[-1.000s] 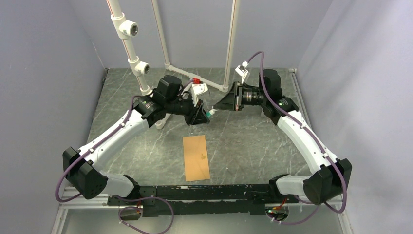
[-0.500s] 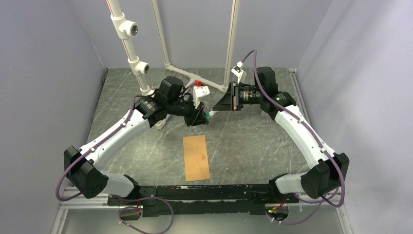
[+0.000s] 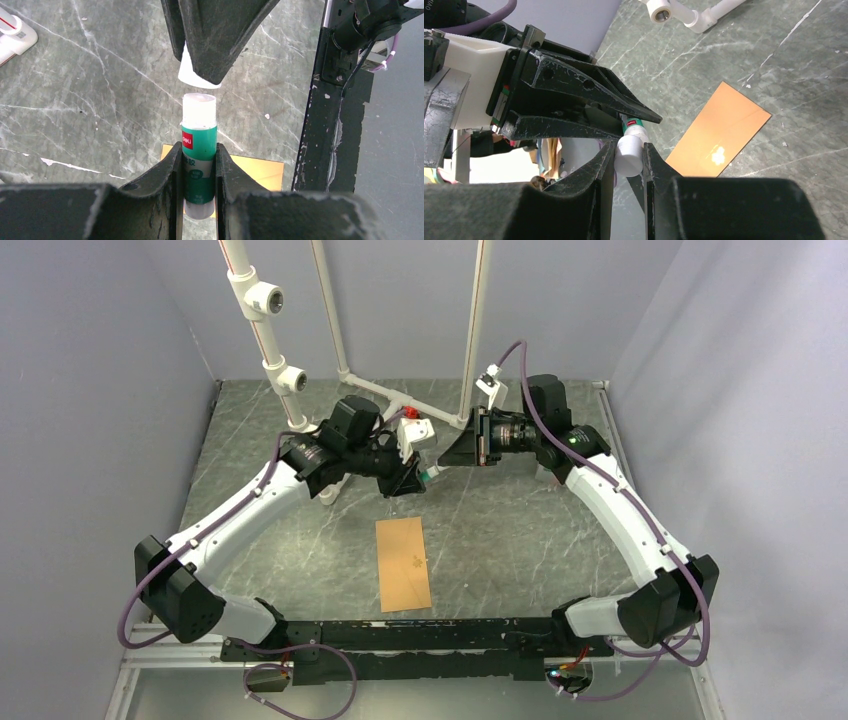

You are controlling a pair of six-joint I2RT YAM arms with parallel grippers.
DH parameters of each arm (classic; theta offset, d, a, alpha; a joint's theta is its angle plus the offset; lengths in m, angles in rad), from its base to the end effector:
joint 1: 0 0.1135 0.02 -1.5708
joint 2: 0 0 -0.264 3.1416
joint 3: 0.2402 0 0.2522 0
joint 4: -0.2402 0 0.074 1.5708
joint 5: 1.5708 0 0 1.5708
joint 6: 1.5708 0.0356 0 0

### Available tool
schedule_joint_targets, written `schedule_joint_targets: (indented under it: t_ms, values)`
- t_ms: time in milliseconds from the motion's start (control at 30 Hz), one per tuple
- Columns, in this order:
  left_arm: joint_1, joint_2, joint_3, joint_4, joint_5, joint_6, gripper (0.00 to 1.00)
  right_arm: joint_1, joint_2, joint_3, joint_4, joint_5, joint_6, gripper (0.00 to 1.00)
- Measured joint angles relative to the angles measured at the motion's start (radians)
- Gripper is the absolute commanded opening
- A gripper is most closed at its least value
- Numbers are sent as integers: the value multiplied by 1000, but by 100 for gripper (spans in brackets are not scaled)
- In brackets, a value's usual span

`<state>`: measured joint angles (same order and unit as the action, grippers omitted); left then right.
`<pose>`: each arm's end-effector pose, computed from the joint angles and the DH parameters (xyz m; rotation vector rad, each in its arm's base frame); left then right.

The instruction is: Place the letter into the envelope and seal it

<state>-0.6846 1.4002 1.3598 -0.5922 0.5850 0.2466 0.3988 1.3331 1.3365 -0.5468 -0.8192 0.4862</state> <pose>0.2246 -0.2087 0.3624 1.2847 1.8107 -0.8868 0.2541 0.1353 0.3801 -0.4353 2.1864 1.3726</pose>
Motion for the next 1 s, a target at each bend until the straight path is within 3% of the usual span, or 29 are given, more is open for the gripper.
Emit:
schedule_joint_targets:
  t_ms: [1000]
  values:
    - [-15, -2, 0, 4, 1, -5, 2, 24, -3, -2, -56, 11, -18, 0]
